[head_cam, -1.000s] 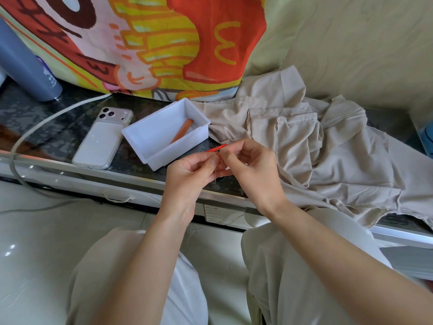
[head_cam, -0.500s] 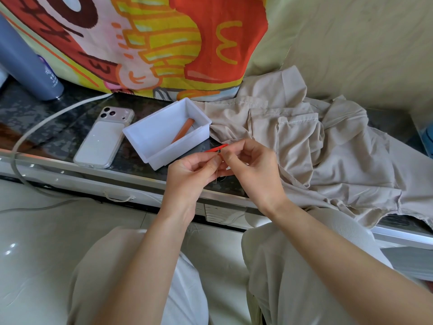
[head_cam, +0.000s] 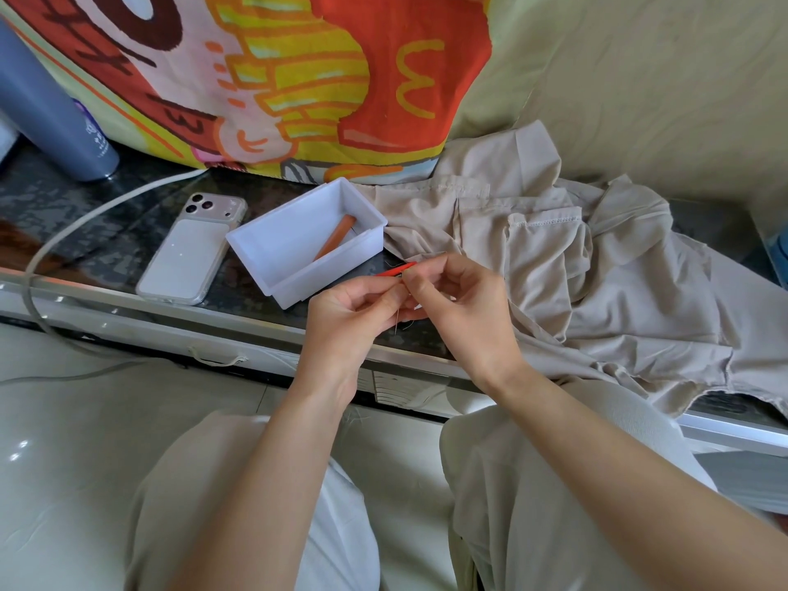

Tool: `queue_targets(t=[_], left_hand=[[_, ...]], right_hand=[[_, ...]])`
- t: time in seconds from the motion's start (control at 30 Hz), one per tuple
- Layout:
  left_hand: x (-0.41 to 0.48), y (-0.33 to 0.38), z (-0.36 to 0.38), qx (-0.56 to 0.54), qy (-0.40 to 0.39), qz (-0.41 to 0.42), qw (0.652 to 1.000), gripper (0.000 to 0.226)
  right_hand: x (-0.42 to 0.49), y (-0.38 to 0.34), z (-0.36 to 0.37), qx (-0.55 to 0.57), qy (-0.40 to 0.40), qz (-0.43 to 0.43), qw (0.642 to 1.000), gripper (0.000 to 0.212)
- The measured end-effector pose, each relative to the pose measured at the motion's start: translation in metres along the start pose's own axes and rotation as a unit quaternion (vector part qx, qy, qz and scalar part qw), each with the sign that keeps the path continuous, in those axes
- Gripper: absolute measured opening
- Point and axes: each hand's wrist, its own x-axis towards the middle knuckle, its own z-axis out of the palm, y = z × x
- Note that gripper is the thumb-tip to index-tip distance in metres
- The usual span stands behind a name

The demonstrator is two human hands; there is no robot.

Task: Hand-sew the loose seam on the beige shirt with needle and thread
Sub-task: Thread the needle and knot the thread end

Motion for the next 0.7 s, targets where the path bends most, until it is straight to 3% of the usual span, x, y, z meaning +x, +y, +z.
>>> queue_targets(t=[0.27, 0.7], left_hand=[[0.0007, -0.0026, -0.0021, 0.068, 0.023, 0.055, 0.996, 0.004], [0.0006, -0.0072, 0.0007, 0.153, 0.015, 0.124, 0.980, 0.019]], right_hand=[[-0.0005, -0.0009, -0.0011, 0.010, -0.015, 0.009, 1.000, 0.009], [0.0033, 0.0007, -0.0023, -0.037, -0.018, -0.019, 0.999, 0.008]])
